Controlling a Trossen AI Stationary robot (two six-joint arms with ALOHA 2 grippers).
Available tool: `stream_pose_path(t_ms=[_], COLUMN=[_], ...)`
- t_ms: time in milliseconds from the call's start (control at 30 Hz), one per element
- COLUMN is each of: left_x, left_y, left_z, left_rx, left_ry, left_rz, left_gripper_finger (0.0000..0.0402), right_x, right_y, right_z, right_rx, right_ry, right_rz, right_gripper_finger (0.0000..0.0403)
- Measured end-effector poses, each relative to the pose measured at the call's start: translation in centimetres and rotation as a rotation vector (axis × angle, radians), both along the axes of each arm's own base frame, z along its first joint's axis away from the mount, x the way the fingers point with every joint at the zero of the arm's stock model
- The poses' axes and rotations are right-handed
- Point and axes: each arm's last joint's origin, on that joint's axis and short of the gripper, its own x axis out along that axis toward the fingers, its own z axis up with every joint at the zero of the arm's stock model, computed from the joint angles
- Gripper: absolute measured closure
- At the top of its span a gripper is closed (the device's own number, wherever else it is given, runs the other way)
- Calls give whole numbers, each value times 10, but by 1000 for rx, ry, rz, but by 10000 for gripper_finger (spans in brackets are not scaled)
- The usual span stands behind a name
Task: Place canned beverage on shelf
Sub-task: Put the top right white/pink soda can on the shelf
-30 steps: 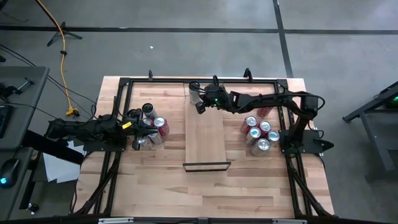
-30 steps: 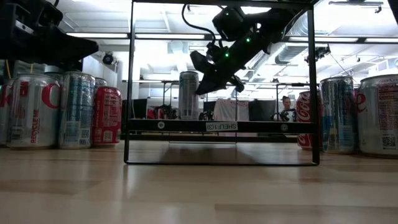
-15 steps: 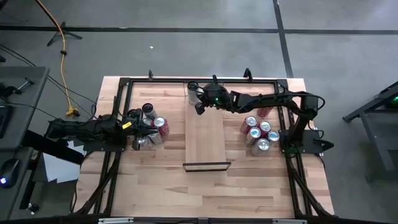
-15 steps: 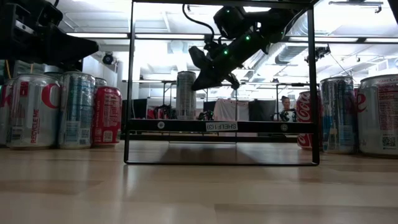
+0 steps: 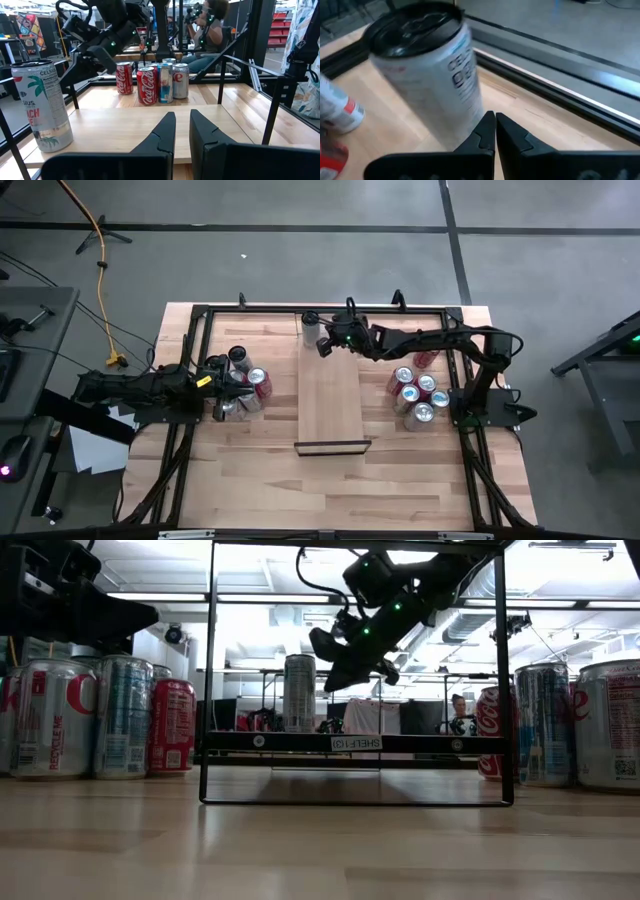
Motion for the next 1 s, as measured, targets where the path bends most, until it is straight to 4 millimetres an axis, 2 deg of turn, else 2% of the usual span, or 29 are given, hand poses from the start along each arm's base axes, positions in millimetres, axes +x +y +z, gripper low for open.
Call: stream_pose_path(t_ms=[433,733,1000], left_x=[0,0,0], left_y=[0,0,0], left_z=[0,0,0], left_rx=[0,0,0], left_ry=[0,1,1], left_rz=[0,0,0], left_gripper_finger=[396,396,396], right_x=[1,12,28], right_y=[-9,-16,-22], right_z=[6,22,12], right_rx=[15,-9,14], right_ry=[-91,-111,-85], right_rz=[-18,-15,3], right_gripper_finger=[403,403,403])
